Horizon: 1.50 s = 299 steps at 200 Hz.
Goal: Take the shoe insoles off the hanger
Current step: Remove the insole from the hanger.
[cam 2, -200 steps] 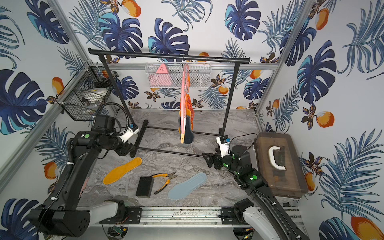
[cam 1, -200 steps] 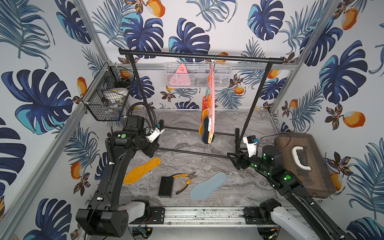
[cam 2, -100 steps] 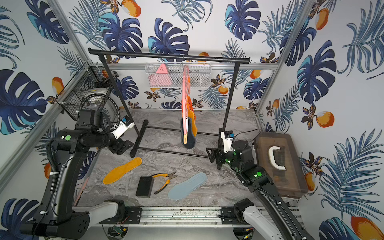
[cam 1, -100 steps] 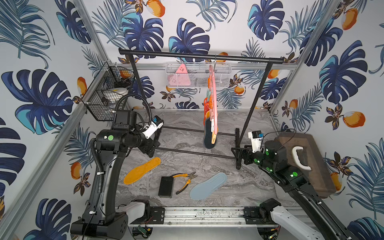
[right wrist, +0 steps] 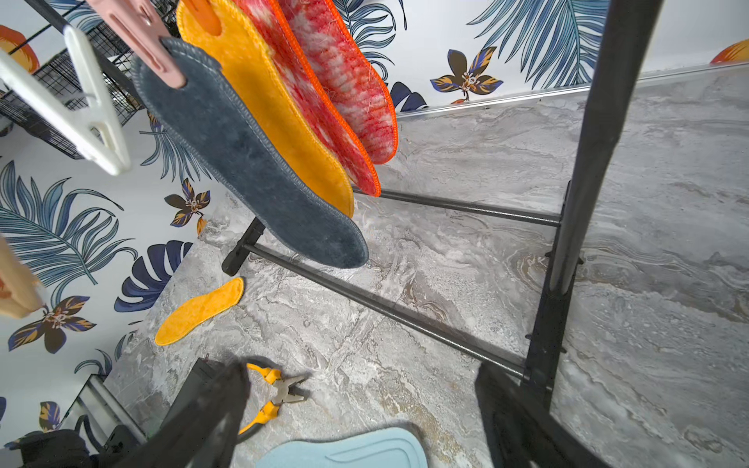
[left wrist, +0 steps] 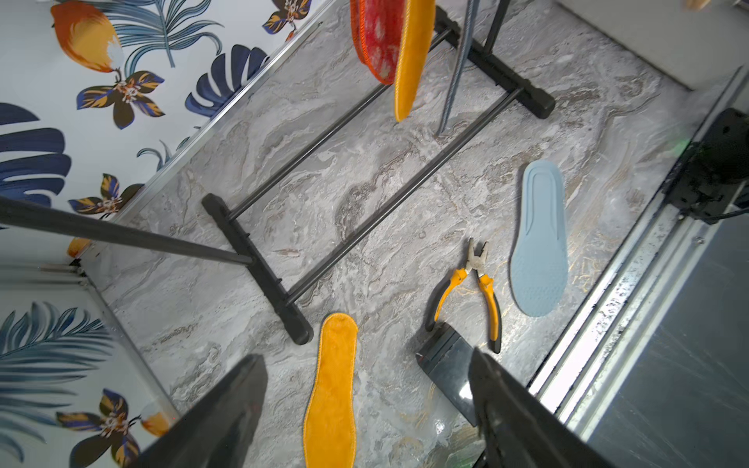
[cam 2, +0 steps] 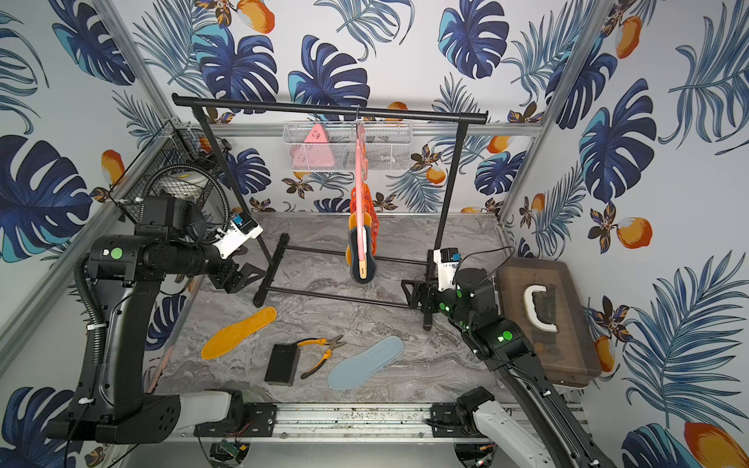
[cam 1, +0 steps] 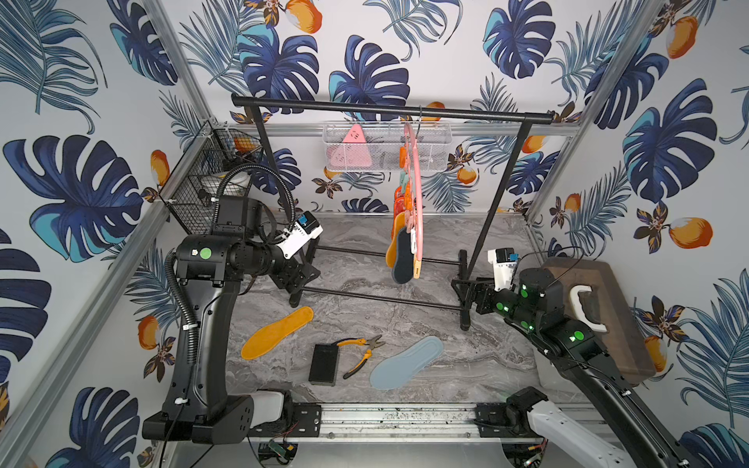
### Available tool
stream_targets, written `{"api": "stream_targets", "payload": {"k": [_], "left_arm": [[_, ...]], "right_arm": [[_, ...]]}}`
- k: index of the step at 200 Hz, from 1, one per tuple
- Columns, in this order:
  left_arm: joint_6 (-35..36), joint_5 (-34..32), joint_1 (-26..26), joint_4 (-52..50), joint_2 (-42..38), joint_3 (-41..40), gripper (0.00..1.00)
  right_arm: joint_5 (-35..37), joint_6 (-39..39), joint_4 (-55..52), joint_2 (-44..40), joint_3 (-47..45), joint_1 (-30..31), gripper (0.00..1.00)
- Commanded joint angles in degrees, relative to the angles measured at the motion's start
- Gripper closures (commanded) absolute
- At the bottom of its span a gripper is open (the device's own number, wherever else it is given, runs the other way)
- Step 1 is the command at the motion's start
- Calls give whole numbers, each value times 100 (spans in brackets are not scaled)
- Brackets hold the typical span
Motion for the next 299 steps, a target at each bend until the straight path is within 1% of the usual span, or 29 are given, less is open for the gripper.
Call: {"api": "stream_targets", "payload": {"k": [1, 19, 33, 44, 57, 67, 77, 103, 119, 127, 135, 156, 173, 187, 210, 238, 264, 279, 299], "left_arm": [[-434, 1036, 9, 255, 21, 4, 16], [-997, 1909, 12, 1112, -145, -506, 15], [-1735, 2453, -58, 2268, -307, -1086, 14], [-2348, 2610, -214, 3161, -351, -1519, 14], [-2779, 2438, -562, 3867, -278, -1814, 14], [-2875, 2211, -861, 4132, -158, -1936, 14], [-2881, 2179, -1088, 4292, -18, -2025, 14], [-2977, 2599, -1343, 5072, 17, -2617, 14], [-2614, 2828, -1532, 5563, -127, -3146, 14], [-2405, 2817, -1638, 5795, -187, -3431, 14], [-2339, 2730, -1714, 6002, -212, -3636, 14], [-2299, 2744, -1798, 6139, -157, -3830, 15], [-2513, 2752, -1831, 6467, -251, -4086, 15], [-2545, 2822, -1879, 6651, -370, -4312, 15], [-2663, 2770, -1965, 6965, -485, -4619, 15], [-3124, 2694, -2004, 7701, -430, -4927, 15], [-3471, 2688, -2137, 8217, -322, -5106, 15], [-3551, 2648, -2235, 8520, -247, -5234, 15], [-3525, 2603, -2328, 8647, -136, -5250, 15]], "right_arm": [[-358, 173, 462, -150, -147, -43, 9], [-903, -4, 311, -27, 47, -159, 9], [-1387, -115, 249, 133, 171, -329, 9], [-1724, -109, 298, 228, 206, -488, 9], [-2160, -65, 497, 290, 159, -717, 9], [-2571, -38, 659, 365, 127, -939, 9], [-2960, 16, 805, 453, 94, -1174, 10], [-4018, 311, 1517, 594, -170, -1743, 10], [-4409, 562, 1871, 650, -354, -2017, 10], [-4449, 658, 2012, 657, -463, -2097, 10], [-4442, 724, 2120, 662, -568, -2151, 10], [-4355, 825, 2198, 647, -725, -2185, 11], [-4199, 677, 1896, 519, -705, -2185, 11], [-4098, 552, 1730, 417, -721, -2185, 11], [-4053, 734, 1987, 416, -920, -2185, 11], [-4088, 998, 2327, 477, -1064, -2185, 11], [-3971, 879, 2135, 388, -1084, -2185, 11], [-3922, 819, 2055, 326, -1138, -2185, 11], [-3904, 853, 2085, 297, -1210, -2185, 11]]}}
